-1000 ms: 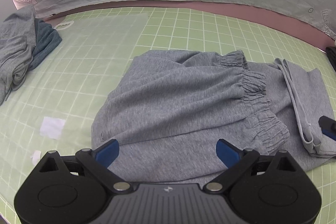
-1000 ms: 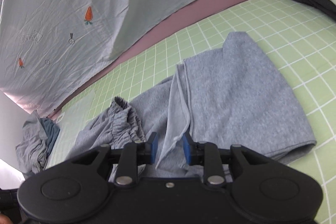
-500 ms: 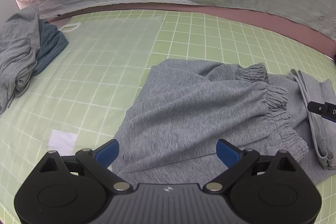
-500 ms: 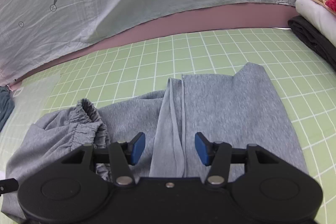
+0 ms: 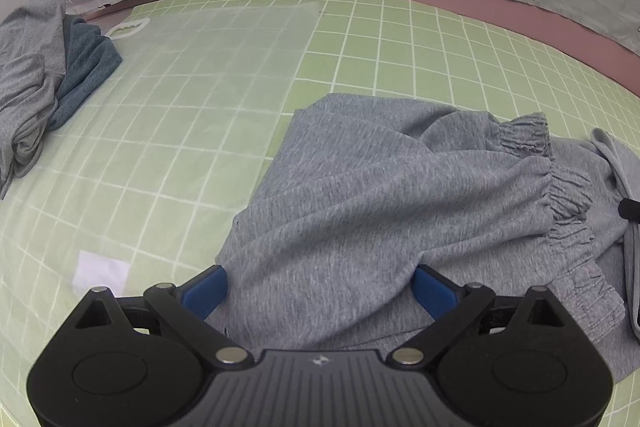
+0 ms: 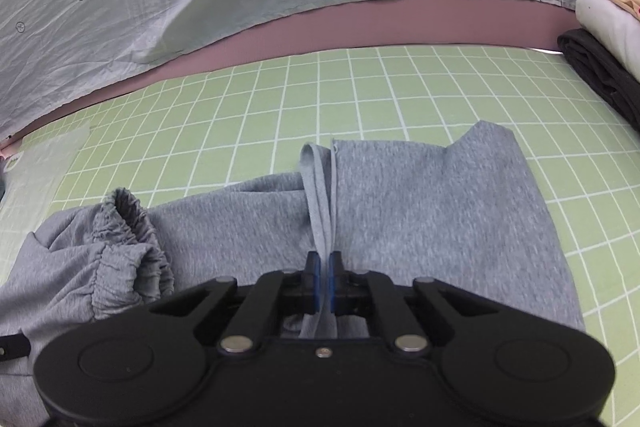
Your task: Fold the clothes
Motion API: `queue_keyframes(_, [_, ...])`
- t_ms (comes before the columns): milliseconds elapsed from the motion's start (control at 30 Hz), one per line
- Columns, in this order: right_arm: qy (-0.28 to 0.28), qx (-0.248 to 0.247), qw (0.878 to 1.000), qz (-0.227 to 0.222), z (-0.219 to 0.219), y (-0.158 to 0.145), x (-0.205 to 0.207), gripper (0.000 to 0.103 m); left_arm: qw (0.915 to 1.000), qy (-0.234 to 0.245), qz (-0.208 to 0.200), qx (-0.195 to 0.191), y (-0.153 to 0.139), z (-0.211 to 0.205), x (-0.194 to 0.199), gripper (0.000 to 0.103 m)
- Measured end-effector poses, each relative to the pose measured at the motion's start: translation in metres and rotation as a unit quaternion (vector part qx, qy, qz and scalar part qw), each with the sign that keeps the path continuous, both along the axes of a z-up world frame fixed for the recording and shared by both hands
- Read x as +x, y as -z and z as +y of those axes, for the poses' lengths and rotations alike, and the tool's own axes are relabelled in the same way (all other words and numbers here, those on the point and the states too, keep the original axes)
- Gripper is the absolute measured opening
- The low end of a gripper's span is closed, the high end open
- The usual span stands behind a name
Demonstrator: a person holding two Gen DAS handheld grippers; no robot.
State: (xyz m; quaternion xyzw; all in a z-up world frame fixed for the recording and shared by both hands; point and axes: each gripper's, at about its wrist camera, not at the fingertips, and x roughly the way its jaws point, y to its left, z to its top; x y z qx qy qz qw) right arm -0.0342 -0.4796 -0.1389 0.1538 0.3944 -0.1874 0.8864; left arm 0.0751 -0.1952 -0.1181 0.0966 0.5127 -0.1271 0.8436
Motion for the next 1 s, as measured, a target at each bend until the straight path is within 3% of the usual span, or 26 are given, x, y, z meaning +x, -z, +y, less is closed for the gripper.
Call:
queue_keyframes(167, [-0.068,-0.042,0.996,-0.026,0.031,-0.029,-0.01,0.003,1.0,-0.006,0.006,0.002,0.004,0.0,-0.002,0.098])
queue_keyframes(267, [-0.114,-0.069,0.991,-0.014,0.055,-0.028,-0.012,0.003,1.0,-0.006,0.005,0.003,0.003,-0.001,-0.002,0.098])
queue_keyframes(433, [-0.084,-0.028,0.996,0.009,0.054,-0.011,-0.013,0.008,1.0,-0.006,-0.001,0.0,-0.002,0.003,-0.004,0.098])
queue_keyframes(467, [-0.075,-0.016,0.997,0.005,0.051,-0.012,-0.015,0.012,1.0,-0.008,-0.003,-0.003,-0.004,0.005,-0.003,0.098])
queue_keyframes(600, [-0.041,-0.014,0.998,-0.041,0.046,-0.034,-0.03,0.054,0.9995,-0.021,-0.02,-0.011,-0.014,0.017,-0.002,0.099])
queue_keyframes(633, [-0.03,-0.018,0.998,-0.049,0.045,-0.039,-0.034,0.058,0.9993,-0.023,-0.025,-0.012,-0.017,0.021,-0.002,0.099])
queue_keyframes(700, [0.0,-0.024,0.998,-0.054,0.041,-0.046,-0.04,0.077,0.999,-0.025,-0.033,-0.016,-0.021,0.029,0.0,0.099])
queue_keyframes(733, [0.01,-0.027,0.998,-0.054,0.039,-0.048,-0.043,0.082,0.9989,-0.025,-0.036,-0.018,-0.022,0.032,0.0,0.099])
queue_keyframes(900, [0.052,-0.03,0.998,-0.028,0.031,-0.039,-0.054,0.086,0.9983,-0.047,0.009,-0.032,-0.006,0.049,0.01,0.099])
queue_keyframes(1000, [0.07,-0.028,0.997,-0.012,0.03,-0.033,-0.062,0.086,0.9933,-0.08,0.048,-0.069,0.004,0.062,0.012,0.099])
